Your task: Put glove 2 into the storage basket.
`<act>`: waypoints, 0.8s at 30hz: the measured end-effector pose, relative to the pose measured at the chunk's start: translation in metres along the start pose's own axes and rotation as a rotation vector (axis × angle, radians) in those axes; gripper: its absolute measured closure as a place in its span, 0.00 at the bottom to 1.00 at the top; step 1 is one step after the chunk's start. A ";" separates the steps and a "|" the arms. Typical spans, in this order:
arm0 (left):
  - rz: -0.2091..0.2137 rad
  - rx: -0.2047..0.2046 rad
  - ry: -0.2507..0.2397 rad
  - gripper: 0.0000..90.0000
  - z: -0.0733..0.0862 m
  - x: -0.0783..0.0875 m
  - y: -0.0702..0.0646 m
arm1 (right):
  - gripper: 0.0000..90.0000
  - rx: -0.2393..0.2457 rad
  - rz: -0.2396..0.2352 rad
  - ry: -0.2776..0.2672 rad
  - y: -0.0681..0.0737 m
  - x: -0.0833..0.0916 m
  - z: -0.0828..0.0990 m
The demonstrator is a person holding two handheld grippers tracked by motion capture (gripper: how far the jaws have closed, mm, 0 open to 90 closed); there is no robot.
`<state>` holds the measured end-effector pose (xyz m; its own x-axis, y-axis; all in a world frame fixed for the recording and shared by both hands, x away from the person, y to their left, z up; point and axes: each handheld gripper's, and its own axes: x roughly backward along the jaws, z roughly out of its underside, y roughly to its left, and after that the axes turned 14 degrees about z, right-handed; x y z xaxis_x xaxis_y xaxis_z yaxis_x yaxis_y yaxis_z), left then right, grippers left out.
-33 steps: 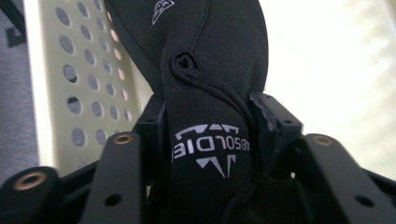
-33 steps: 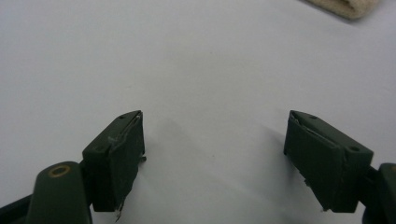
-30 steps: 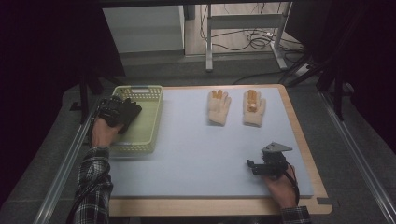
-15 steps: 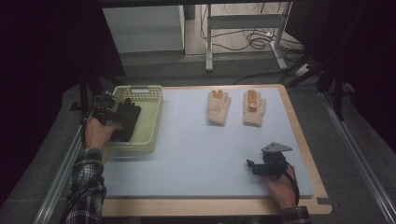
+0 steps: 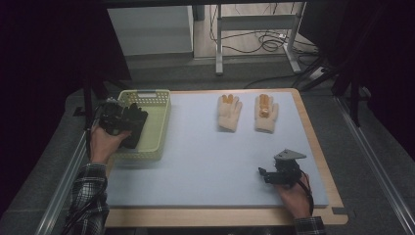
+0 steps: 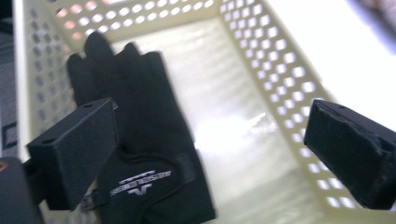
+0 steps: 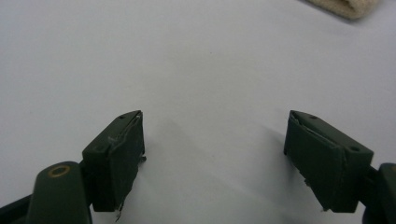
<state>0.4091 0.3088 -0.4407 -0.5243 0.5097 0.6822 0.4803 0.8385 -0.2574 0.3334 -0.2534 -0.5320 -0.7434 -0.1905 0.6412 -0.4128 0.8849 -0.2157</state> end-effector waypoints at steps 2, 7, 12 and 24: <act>0.032 -0.012 -0.023 0.02 0.001 0.003 -0.008 | 0.22 -0.001 0.000 0.000 0.000 0.000 0.000; 0.089 -0.058 -0.055 0.01 0.003 0.008 -0.026 | 0.22 0.000 0.001 0.000 0.000 0.000 0.000; 0.127 -0.113 -0.069 0.00 0.007 0.011 -0.049 | 0.22 0.000 0.001 0.001 0.000 0.000 0.000; 0.165 -0.275 -0.065 0.00 0.022 0.003 -0.100 | 0.22 0.001 0.001 0.003 0.000 0.000 0.000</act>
<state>0.3440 0.2309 -0.4278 -0.4631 0.6529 0.5994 0.7299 0.6646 -0.1600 0.3333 -0.2533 -0.5318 -0.7424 -0.1886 0.6428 -0.4128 0.8845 -0.2172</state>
